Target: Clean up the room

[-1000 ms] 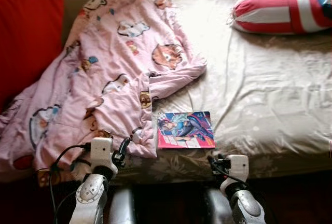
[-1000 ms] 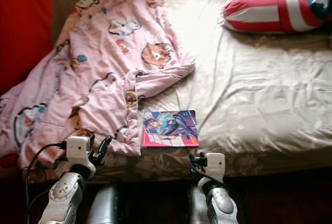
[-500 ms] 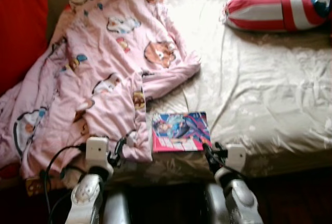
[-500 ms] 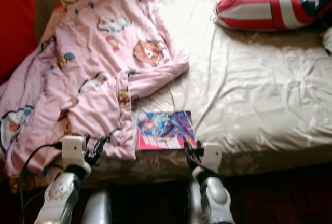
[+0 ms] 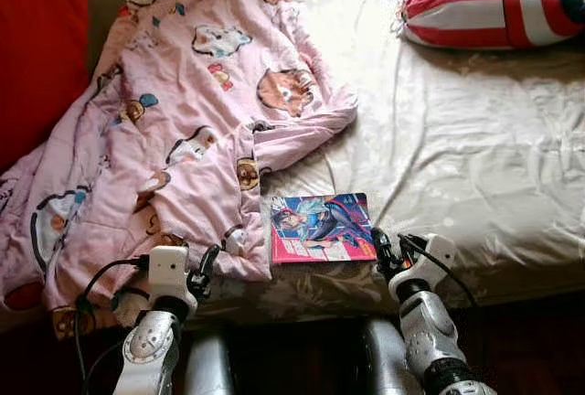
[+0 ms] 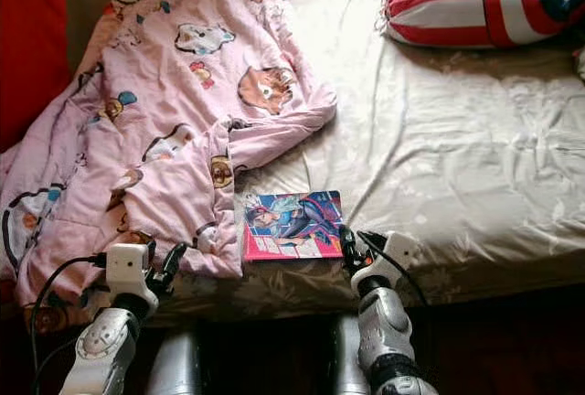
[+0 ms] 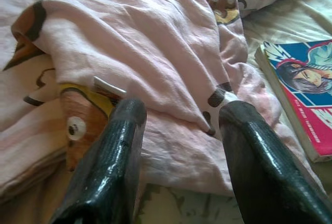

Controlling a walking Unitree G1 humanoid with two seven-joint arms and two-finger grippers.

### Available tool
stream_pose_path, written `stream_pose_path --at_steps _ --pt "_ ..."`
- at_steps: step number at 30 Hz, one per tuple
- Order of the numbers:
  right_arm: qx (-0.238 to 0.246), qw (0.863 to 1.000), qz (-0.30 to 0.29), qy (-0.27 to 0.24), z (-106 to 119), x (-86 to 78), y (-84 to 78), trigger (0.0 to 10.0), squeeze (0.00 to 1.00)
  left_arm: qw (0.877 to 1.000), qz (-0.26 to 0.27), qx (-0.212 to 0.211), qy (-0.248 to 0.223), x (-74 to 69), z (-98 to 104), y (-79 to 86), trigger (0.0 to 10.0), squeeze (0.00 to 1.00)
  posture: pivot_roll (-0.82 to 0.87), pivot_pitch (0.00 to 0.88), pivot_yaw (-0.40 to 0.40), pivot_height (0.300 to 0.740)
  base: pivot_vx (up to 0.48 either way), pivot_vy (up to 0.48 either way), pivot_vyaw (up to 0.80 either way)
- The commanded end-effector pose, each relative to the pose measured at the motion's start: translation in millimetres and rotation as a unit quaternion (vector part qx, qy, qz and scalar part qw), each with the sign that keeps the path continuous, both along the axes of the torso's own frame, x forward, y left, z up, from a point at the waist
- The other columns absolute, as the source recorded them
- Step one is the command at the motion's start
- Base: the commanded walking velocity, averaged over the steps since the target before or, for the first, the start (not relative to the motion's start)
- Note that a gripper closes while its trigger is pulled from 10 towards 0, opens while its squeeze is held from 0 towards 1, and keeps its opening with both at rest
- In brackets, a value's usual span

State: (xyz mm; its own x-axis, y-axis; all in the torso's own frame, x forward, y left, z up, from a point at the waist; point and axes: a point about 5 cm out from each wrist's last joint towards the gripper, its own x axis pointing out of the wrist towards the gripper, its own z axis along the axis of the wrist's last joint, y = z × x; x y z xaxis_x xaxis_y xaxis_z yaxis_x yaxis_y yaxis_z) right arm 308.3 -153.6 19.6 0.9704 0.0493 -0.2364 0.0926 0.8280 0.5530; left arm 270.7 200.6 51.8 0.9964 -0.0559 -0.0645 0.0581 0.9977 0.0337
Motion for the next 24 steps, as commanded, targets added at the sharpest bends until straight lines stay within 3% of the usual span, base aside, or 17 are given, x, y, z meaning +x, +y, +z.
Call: stream_pose_path --at_steps 1,7,14,24 --pt "0.027 0.999 -0.001 0.02 -7 -3.2 2.9 10.0 0.0 1.0 0.009 0.001 0.005 -4.0 -1 6.3 10.0 0.0 0.11 0.199 0.004 0.572 0.0 0.0 0.0" --pt "0.078 0.997 -0.014 0.021 -5 0.4 9.0 10.0 0.0 1.0 0.011 0.008 0.01 -10.0 -1 10.5 10.0 0.0 0.13 0.212 0.02 0.572 0.0 0.0 0.0" --pt "0.105 0.994 -0.002 0.029 -9 -2.1 15.9 10.0 0.0 1.0 0.014 0.014 0.014 -15.8 -1 16.5 10.0 0.0 0.15 0.225 0.031 0.572 0.0 0.0 0.0" --pt "0.122 0.992 -0.026 0.037 -13 -5.0 6.1 10.0 0.0 0.999 0.017 0.023 0.023 -28.3 0 23.8 10.0 0.0 0.17 0.261 0.054 0.572 0.0 0.0 0.0"
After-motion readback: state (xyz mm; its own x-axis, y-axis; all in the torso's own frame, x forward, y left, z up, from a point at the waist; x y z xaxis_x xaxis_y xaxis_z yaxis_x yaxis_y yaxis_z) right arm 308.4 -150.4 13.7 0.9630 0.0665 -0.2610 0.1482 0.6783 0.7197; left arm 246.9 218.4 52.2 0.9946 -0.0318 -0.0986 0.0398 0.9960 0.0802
